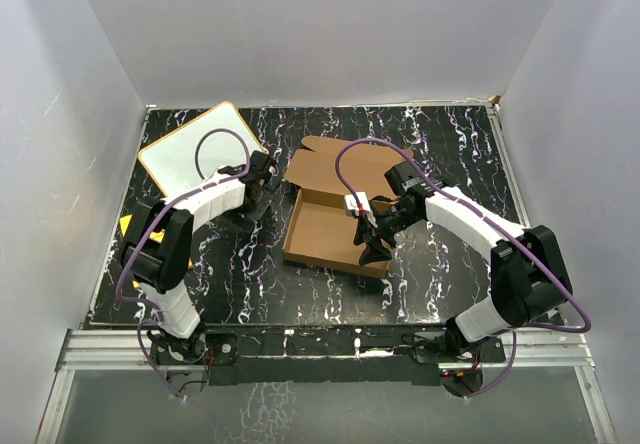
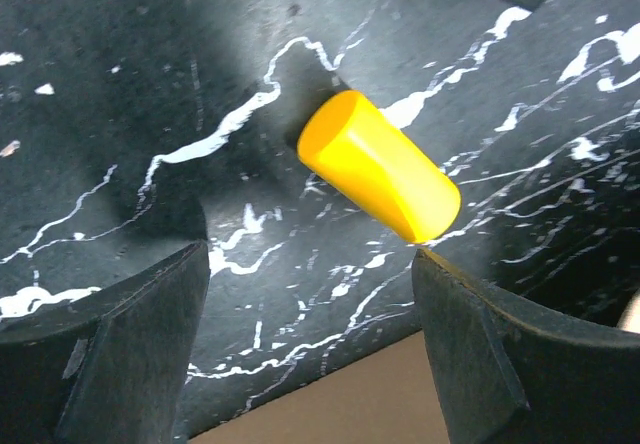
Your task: Fold the paper box
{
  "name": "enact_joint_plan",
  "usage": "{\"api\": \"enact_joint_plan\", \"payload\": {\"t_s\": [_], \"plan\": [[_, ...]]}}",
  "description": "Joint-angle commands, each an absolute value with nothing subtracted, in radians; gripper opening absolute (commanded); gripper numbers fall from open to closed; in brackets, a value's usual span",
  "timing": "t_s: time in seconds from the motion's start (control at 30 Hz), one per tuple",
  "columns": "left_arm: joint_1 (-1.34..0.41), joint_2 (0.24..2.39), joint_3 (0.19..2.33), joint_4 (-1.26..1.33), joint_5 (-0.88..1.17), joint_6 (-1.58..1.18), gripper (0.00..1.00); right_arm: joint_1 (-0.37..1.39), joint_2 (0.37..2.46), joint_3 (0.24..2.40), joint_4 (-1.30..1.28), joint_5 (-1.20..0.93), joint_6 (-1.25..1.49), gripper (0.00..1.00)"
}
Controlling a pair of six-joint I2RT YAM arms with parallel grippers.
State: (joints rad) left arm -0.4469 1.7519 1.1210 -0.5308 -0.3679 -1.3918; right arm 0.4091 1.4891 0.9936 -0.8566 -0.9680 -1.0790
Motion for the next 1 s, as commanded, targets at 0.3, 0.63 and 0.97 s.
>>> {"api": "enact_joint_plan", "payload": {"t_s": [0.3,0.63,0.97], "plan": [[-0.418,1.725,1.203,-0.508,-0.492,-1.334,0.81,0.404,1.489,1.020,-0.824,-1.018,-1.091,0.59],[-0.362,1.827,1.296,-0.489,-0.455,-1.298,0.83,0.405,1.492,1.019,-0.824,-1.014,-1.093,0.59],[-0.344,1.915,1.368,-0.503,-0.448,-1.302,0.83,0.405,1.489,1.017,-0.825,-1.011,-1.092,0.59]]}}
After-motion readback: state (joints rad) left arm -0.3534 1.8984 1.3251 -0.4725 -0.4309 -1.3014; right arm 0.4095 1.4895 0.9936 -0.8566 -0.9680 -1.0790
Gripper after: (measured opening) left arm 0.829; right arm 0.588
